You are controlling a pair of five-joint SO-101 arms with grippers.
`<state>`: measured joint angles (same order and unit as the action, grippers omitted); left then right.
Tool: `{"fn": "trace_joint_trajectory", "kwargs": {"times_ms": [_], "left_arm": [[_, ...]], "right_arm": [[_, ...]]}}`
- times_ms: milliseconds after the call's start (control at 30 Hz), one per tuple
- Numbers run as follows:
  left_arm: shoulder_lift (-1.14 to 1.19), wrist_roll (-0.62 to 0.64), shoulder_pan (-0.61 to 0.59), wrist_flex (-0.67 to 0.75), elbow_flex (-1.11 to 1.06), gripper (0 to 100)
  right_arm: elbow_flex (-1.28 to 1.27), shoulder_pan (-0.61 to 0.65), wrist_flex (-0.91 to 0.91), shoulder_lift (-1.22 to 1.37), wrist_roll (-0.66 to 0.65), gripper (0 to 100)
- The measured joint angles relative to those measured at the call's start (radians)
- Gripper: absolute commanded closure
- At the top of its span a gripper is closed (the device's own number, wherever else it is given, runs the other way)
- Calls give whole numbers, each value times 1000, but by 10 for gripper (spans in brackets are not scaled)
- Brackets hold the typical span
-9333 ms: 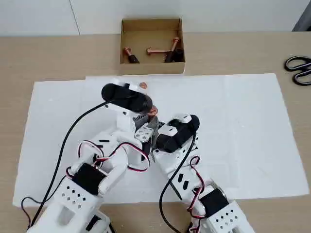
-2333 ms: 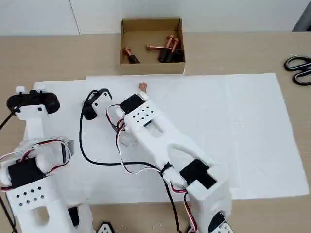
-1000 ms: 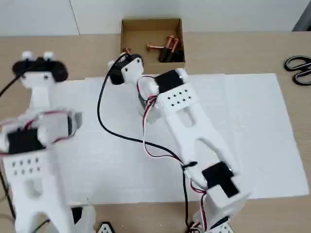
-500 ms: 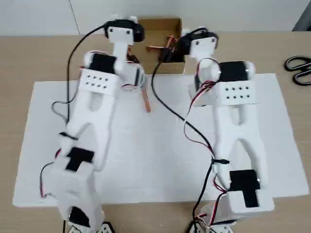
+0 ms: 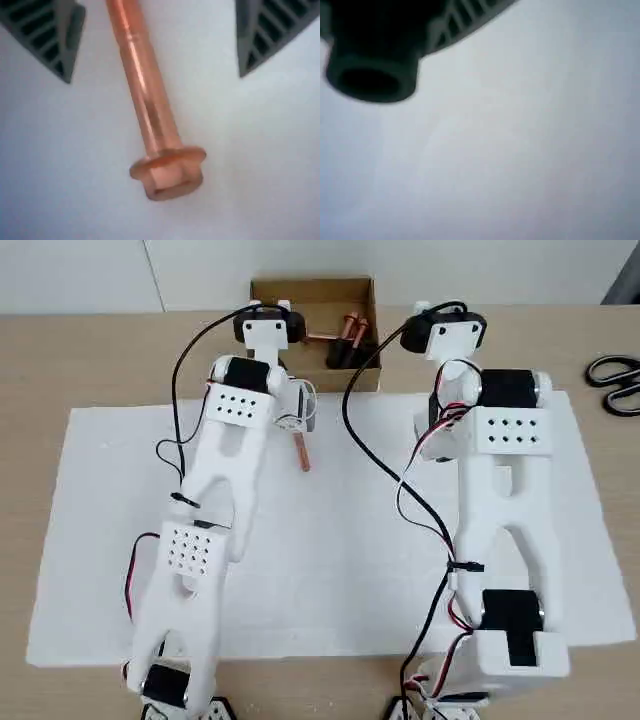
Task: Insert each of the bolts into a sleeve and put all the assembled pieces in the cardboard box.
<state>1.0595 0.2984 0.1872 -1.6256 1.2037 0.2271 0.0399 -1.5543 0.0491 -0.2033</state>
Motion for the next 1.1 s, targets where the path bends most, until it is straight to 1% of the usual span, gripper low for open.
{"fn": "trace_joint_trajectory", "kwargs": {"times_ms": [167,300,467,967,1100], "left_arm": [[74,11,0,0,52,797],[81,26,0,0,55,805],[81,31,0,0,55,906],[121,32,5,3,63,912],[149,60,8,3,86,980]], "right_arm": [[0,-2,0,0,0,995],[0,0,0,0,0,995],[0,-5,0,0,0,995],[-2,-5,0,0,0,995],[-35,-5,2,-2,0,995]]}}
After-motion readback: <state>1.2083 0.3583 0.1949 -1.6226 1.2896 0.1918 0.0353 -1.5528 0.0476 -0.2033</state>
